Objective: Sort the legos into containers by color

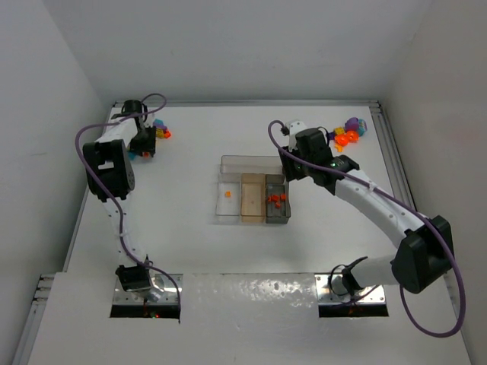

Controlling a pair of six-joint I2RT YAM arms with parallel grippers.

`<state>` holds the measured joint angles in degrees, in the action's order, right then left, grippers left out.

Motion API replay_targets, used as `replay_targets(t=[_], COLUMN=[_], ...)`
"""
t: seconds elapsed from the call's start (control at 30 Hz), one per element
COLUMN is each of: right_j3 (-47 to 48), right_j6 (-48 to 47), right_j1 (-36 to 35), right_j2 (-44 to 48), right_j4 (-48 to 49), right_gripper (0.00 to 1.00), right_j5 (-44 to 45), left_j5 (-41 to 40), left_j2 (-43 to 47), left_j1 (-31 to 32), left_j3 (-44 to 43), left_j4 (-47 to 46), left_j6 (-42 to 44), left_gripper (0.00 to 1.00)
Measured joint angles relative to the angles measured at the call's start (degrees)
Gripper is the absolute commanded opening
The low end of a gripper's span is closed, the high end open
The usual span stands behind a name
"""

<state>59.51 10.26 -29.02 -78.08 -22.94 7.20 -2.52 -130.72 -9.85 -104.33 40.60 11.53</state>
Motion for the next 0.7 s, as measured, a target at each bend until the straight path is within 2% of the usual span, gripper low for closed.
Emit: replay_targets(t=[0.1, 0.23, 0.7], right_j3=[0.42, 1.03, 1.29], right_j6=[0.0, -0.04, -0.04], right_j1=[0.0, 0.0, 0.0], right_j2=[-0.17, -0.35, -0.35], right_j4=[-0.33, -0.87, -1.68], right_gripper=[0.46, 0.46, 0.46], right_j5=[0.04, 0.11, 0.26], left_j5=[0.22, 0.33, -0.5], left_j2=[0.31, 0.33, 0.98], left_j1=[0.0, 0.0, 0.0], left_j3=[0.57, 0.63, 1.97], left_j4=[-0.57, -0.68, -2.12], left_j6=[-0.02, -0.02, 0.26], left_gripper=[0.37, 0.29, 0.26])
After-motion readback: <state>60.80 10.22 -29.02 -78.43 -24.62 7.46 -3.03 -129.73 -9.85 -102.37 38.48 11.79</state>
